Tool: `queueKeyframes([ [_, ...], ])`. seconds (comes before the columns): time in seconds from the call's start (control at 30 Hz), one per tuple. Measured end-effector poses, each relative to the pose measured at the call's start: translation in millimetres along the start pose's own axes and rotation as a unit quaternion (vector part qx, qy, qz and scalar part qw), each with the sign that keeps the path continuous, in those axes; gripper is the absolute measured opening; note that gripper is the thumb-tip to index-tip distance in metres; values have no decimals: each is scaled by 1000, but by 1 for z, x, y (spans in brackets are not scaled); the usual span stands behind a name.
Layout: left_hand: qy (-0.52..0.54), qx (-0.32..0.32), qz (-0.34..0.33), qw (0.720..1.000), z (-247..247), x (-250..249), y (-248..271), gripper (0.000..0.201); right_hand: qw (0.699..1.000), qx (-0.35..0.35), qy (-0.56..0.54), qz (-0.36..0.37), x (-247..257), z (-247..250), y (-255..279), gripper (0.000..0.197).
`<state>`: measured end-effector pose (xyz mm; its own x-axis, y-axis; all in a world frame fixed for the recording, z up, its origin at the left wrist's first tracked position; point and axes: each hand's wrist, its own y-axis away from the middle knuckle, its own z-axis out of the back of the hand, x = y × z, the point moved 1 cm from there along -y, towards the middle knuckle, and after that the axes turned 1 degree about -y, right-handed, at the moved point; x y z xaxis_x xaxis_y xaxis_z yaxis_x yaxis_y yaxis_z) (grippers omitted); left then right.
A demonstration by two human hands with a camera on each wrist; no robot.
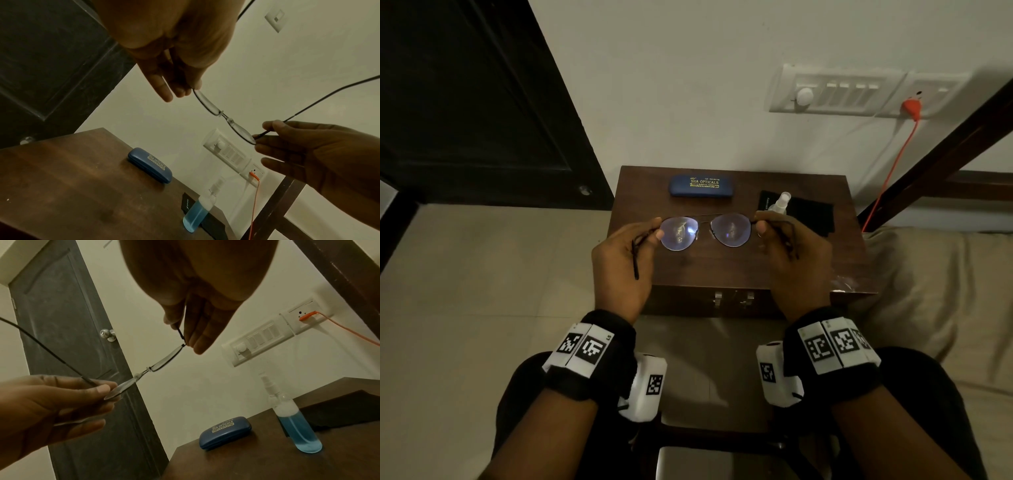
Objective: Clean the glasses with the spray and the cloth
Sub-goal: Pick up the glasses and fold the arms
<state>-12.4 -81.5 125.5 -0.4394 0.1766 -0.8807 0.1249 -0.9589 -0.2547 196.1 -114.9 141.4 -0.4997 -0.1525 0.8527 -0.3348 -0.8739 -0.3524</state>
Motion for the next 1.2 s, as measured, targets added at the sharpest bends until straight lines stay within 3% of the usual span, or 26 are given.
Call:
queueKeyframes([
  [0.5, 40, -4, 70, 997, -4, 11, -3, 15, 1000, -5, -5, -9, -3, -7, 2, 17],
  [0.73, 23, -3, 47, 999, -3, 0, 0, 15, 994, -32, 28, -98, -4, -9, 3, 18],
  [0.87, -17, 14, 10, 1000, -3, -3, 3, 13, 980, -80, 62, -171, -6, -7, 9, 23],
  [0.97, -51, 18, -33, 998, -4, -8, 5, 12, 978, -49, 73, -188, -5, -8, 16, 17],
  [1.1, -117, 46, -128, 984, -12, -18, 9, 11, 989, 66, 17, -131, 16, -20, 22, 12],
  [1.2, -191, 78, -190, 960, -22, -25, 15, 15, 992, 92, -37, -71, 32, -29, 20, 18],
])
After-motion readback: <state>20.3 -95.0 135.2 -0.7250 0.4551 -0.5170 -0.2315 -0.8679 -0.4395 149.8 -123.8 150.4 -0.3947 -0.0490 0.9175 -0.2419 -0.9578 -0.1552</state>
